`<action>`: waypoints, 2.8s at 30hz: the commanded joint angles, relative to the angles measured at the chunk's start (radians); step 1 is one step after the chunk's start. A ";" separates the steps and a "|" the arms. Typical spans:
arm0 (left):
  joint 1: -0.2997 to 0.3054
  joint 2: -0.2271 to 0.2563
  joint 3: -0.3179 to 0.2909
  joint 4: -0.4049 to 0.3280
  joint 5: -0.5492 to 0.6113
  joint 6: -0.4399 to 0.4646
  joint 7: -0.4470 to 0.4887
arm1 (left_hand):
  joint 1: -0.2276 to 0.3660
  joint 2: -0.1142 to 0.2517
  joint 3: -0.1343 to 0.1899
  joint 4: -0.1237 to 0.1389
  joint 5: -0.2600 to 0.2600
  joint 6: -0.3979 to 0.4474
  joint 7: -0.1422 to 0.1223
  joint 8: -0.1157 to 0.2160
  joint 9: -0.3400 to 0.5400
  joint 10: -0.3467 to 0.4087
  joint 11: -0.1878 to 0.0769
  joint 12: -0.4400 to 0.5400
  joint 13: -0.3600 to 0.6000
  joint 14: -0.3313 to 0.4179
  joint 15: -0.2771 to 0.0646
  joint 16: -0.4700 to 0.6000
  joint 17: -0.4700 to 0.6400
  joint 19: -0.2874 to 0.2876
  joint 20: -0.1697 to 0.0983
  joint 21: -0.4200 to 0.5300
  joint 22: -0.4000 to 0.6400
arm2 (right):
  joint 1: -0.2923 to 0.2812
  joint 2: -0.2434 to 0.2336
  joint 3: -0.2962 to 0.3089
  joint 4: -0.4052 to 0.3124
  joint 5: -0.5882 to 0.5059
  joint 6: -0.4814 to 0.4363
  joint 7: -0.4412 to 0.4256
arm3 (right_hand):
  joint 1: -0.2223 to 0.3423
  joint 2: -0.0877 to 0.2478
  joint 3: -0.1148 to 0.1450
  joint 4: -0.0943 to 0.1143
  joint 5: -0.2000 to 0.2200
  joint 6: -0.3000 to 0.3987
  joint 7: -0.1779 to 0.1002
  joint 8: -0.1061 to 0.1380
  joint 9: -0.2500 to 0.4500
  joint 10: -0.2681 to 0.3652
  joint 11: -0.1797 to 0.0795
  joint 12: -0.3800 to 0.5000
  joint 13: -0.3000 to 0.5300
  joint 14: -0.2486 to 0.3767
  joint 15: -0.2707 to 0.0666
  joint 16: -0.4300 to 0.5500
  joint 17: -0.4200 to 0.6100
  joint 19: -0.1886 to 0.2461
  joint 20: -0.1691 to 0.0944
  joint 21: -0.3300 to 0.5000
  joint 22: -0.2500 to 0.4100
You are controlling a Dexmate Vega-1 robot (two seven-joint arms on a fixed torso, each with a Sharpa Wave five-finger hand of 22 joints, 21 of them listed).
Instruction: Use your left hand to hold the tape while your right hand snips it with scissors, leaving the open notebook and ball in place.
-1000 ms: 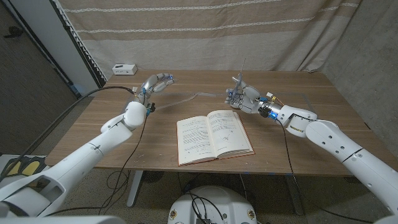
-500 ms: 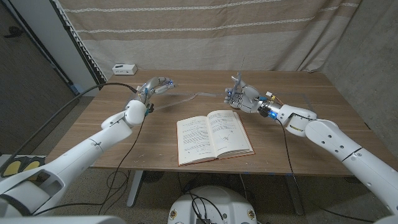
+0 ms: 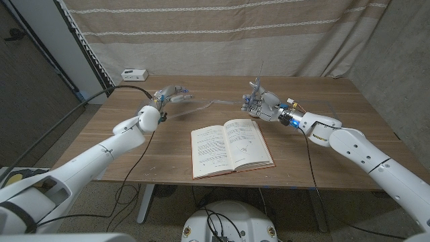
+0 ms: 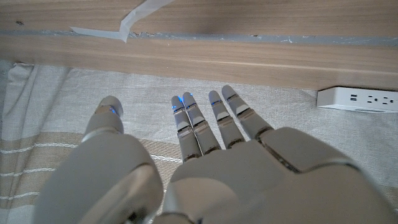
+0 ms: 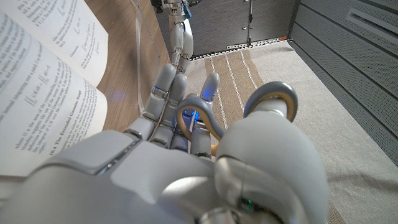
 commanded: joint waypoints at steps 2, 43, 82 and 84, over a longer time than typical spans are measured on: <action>-0.050 -0.014 0.078 0.004 0.150 0.089 0.016 | 0.002 0.003 -0.002 -0.002 0.011 0.000 -0.010 0.000 0.002 0.008 -0.015 0.005 0.004 0.001 -0.170 0.002 0.004 -0.004 -0.053 -0.001 0.003 | -0.003 0.001 0.001 0.002 0.001 0.001 0.003 | 0.011 0.000 -0.006 -0.002 0.004 0.000 0.003 -0.007 0.004 0.001 0.001 0.008 0.005 0.013 -0.024 -0.004 0.005 0.013 -0.030 -0.003 0.003; -0.210 -0.105 0.271 0.159 0.439 0.122 -0.033 | 0.231 0.091 0.115 -0.044 0.009 0.137 -0.077 0.041 0.003 0.100 -0.050 0.046 0.030 0.086 -0.179 0.033 0.020 0.033 0.016 0.008 -0.003 | -0.004 -0.005 0.012 0.001 0.001 -0.005 -0.028 | 0.010 0.011 -0.014 -0.002 -0.001 0.013 0.001 -0.005 0.012 0.006 -0.005 0.014 -0.003 0.031 -0.025 -0.020 0.009 0.032 -0.033 -0.023 0.003; -0.246 -0.153 0.340 0.264 0.470 0.082 -0.059 | 0.277 0.045 0.166 -0.020 -0.036 0.101 -0.088 0.039 0.037 0.084 -0.049 0.032 0.058 0.142 -0.177 0.035 0.031 0.066 0.015 0.014 -0.002 | 0.000 -0.013 0.016 -0.007 0.006 -0.020 -0.040 | 0.012 0.019 -0.017 -0.006 -0.007 0.012 0.002 -0.008 0.018 0.003 -0.002 0.020 -0.006 0.035 -0.032 -0.031 0.009 0.043 -0.034 -0.045 0.003; -0.249 -0.156 0.344 0.270 0.466 0.081 -0.069 | 0.276 0.046 0.167 -0.020 -0.037 0.103 -0.084 0.041 0.038 0.083 -0.049 0.031 0.059 0.145 -0.177 0.035 0.031 0.070 0.013 0.015 -0.002 | -0.001 -0.013 0.018 -0.007 0.008 -0.020 -0.039 | 0.012 0.018 -0.018 -0.007 -0.008 0.011 0.001 -0.007 0.022 0.003 -0.002 0.022 -0.004 0.035 -0.030 -0.030 0.010 0.044 -0.034 -0.046 0.003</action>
